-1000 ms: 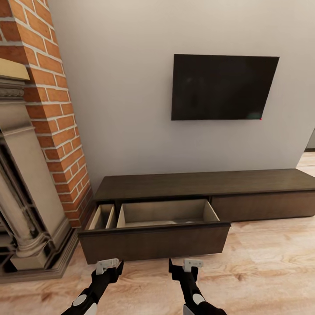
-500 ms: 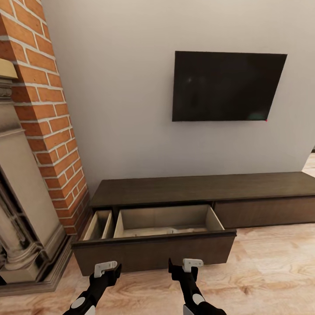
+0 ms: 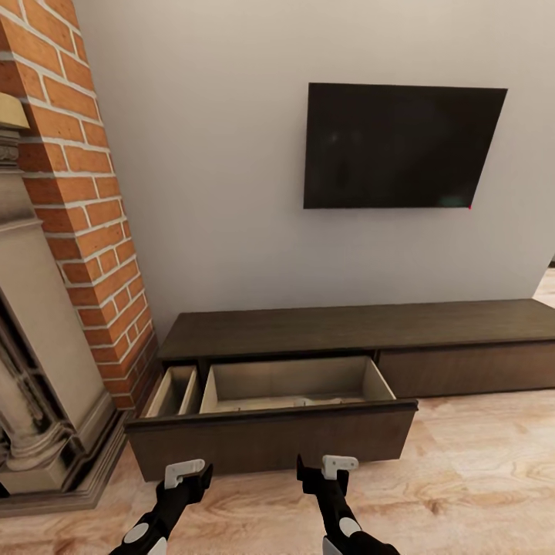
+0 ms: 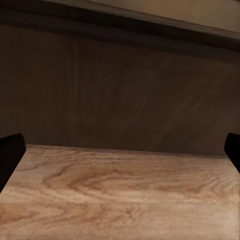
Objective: Place each of the two pumpkins and all three candles from the living room inside a cabinet in the living room (use any cabinet), then make sure every cabinet is closed, and position the cauldron so it is next to a table in the living room.
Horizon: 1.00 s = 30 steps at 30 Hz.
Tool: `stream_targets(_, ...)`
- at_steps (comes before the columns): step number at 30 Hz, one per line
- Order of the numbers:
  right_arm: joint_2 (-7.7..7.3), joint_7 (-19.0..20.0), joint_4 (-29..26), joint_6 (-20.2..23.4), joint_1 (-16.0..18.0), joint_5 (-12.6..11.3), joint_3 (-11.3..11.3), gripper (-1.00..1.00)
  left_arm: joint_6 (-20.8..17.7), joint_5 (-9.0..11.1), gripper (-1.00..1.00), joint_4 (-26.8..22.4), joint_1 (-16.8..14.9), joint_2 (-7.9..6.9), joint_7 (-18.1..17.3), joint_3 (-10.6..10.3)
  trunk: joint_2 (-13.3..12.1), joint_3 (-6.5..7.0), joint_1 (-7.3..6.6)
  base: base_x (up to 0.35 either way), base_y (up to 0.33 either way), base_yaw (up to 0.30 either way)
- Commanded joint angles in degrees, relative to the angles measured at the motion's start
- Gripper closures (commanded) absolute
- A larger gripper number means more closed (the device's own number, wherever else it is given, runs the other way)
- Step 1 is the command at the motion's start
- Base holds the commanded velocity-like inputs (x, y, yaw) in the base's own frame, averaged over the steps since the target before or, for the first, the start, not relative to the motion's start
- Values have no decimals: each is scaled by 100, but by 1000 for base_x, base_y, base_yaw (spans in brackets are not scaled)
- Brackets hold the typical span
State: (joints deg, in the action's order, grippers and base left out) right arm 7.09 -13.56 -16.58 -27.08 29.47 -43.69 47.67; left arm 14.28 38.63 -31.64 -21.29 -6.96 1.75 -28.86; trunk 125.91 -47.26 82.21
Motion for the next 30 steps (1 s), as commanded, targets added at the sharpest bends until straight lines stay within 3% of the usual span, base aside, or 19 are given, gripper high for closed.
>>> stream_targets(1,1,-42,2,-17,7,-29,49,-100,31,59,-100,0,-6,-8,18,-46,44,-24,22,0,0,0)
stream_targets(24,1,-42,6,-17,7,-20,49,-100,31,75,-100,0,-6,-8,16,-33,967,-437,527,0,0,0)
stream_targets(30,2,-42,4,-17,6,-11,51,-100,31,101,-100,0,-6,-8,14,-32,967,-437,527,0,0,0)
